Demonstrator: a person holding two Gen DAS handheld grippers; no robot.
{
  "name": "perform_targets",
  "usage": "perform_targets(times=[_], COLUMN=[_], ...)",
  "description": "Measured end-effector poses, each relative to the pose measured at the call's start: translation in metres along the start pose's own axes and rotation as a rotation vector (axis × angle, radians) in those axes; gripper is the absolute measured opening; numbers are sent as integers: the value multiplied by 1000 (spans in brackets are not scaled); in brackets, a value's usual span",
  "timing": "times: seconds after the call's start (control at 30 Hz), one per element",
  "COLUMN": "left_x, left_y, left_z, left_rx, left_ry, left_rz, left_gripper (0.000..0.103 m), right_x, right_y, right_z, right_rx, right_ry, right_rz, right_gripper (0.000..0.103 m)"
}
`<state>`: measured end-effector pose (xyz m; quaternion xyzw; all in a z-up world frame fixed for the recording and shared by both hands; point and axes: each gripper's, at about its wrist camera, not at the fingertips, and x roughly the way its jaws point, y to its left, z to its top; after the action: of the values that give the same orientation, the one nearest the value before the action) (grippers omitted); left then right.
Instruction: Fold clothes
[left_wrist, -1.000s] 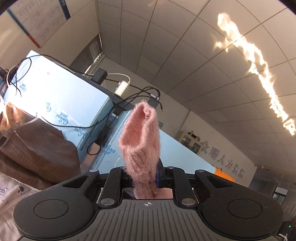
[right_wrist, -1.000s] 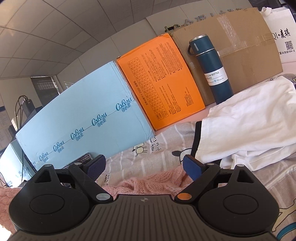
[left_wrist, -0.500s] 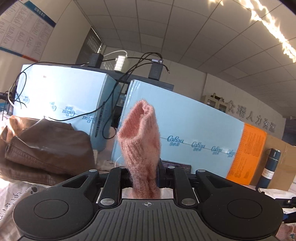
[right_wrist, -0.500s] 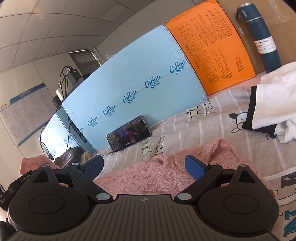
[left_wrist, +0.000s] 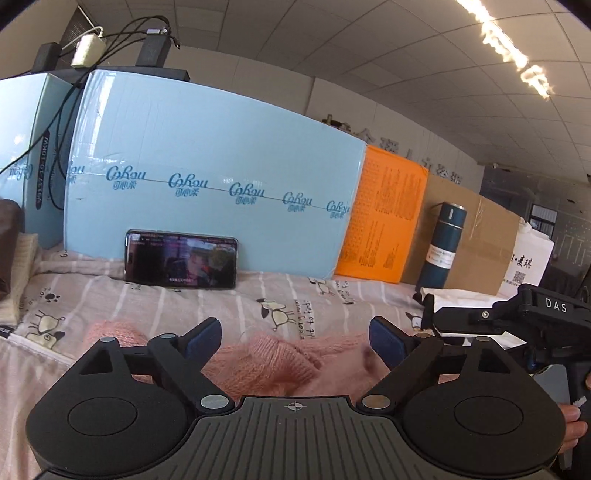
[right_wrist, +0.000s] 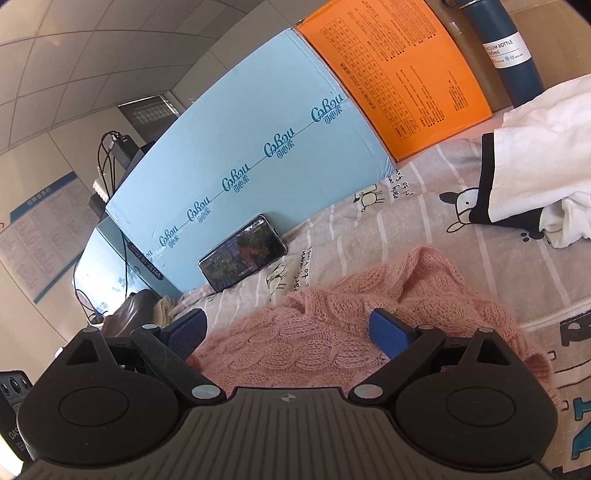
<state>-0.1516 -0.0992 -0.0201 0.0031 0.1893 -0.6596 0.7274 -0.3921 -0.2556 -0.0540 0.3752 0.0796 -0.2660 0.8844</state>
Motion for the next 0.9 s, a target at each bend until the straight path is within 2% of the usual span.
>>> perform_targets(times=[0.1,0.2,0.27,0.37,0.5,0.53,0.6,0.67,0.73,0.87,0.9], left_x=[-2,-19,-35,-54,-63,-61,-57,-53,-49,-51,-51], left_y=[11,34,53,79,98,101,105,108,108,107,107], left_z=[-1,4,6,3,-5,-6,-8,-10,-12,-15,-15], left_rx=[-109,-284,-373,-484,-525,-529,-536,-536,-529,-534,-537], left_ry=[22,-79,-170,-232,-195,-176,-136,-103,-83,-84,-82], left_rz=[-122,-252,-200,-61,148,154,159,149,129,103,101], left_gripper=[96,97,100,101,101,101,101,101,101,101,101], right_x=[0,1,0,-3,-8,-8,-5,0,8,25,26], right_y=[-1,-1,-1,3,18,24,40,56,68,71,71], right_z=[0,0,-1,-2,-8,-10,-19,-30,-43,-52,-52], right_rx=[-1,-3,-7,-34,-114,-139,-201,-270,-318,-308,-296], right_ry=[0,1,-1,1,59,87,159,219,271,305,299], right_rz=[0,3,12,90,290,336,371,362,334,211,202], right_gripper=[95,95,95,95,95,95,95,95,95,91,87])
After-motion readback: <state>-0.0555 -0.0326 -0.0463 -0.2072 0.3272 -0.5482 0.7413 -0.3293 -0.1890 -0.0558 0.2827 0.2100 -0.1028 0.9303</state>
